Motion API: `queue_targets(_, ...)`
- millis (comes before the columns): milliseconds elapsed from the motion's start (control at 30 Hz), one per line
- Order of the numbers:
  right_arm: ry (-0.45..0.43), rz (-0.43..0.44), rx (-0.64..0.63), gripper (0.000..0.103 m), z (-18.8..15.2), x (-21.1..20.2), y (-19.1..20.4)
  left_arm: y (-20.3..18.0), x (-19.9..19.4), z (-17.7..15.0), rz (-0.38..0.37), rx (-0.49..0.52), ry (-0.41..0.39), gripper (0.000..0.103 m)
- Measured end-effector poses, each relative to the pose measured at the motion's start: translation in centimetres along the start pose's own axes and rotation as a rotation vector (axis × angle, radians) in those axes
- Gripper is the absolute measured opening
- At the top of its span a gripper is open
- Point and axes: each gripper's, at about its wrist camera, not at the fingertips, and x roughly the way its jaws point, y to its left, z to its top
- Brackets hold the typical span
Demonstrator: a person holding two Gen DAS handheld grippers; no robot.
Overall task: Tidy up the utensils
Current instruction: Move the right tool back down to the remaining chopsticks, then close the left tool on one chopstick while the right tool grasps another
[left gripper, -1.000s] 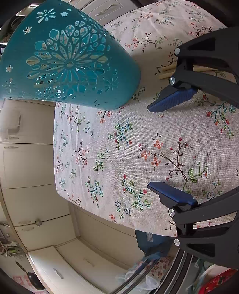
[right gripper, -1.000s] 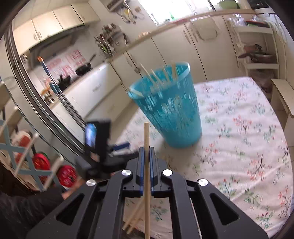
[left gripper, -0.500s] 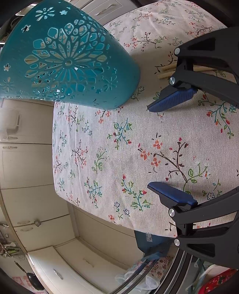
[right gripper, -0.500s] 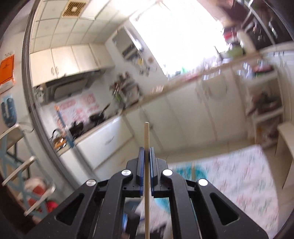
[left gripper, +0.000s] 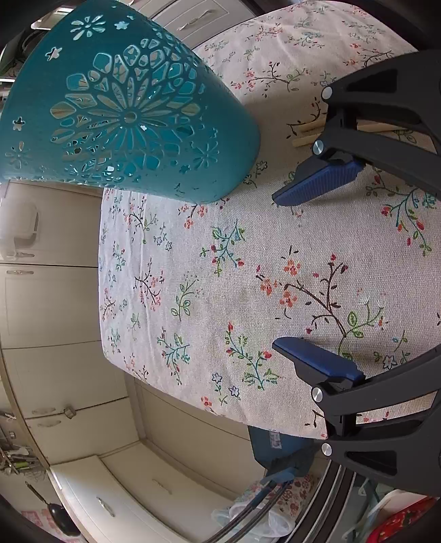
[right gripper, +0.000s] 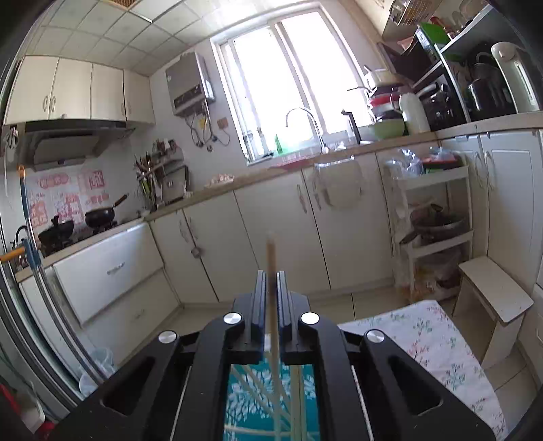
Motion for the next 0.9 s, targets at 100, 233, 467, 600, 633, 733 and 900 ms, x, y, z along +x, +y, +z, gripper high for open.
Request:
queue_targets(100,0.0,0.003,-0.023,0.018,-0.6,-2.1,0.0,-0.1,-0.1,0.0,0.001,0.002,-0.002,0.076)
queue_targets(233,-0.006,0.004,-0.036,0.022,-0.8,-5.6,0.0,0.0,-0.1,0.0,0.001,-0.002,-0.003,0.077)
queue_targets(467,0.232,0.026,-0.078,0.03,-6.7,-8.4,0.6,0.0,-0.2,0.0,0.005,-0.001,-0.005,0.079)
queue_targets(600,0.533,0.057,-0.12,0.03,-13.2,-5.5,1.5,0.0,-0.3,0.0,0.006,-0.002,-0.005,0.079)
queue_targets(633,0.573,0.056,-0.113,0.03,-14.2,-4.9,1.5,0.0,-0.3,0.0,0.005,-0.003,-0.005,0.079)
queue_targets(733,0.644,0.04,-0.107,0.029,-16.2,-3.4,1.5,0.1,-0.4,0.0,0.003,-0.007,-0.005,0.079)
queue_targets(900,0.681,-0.007,-0.147,0.024,-17.2,-2.1,1.6,0.2,-0.3,0.0,0.0,-0.009,-0.003,0.08)
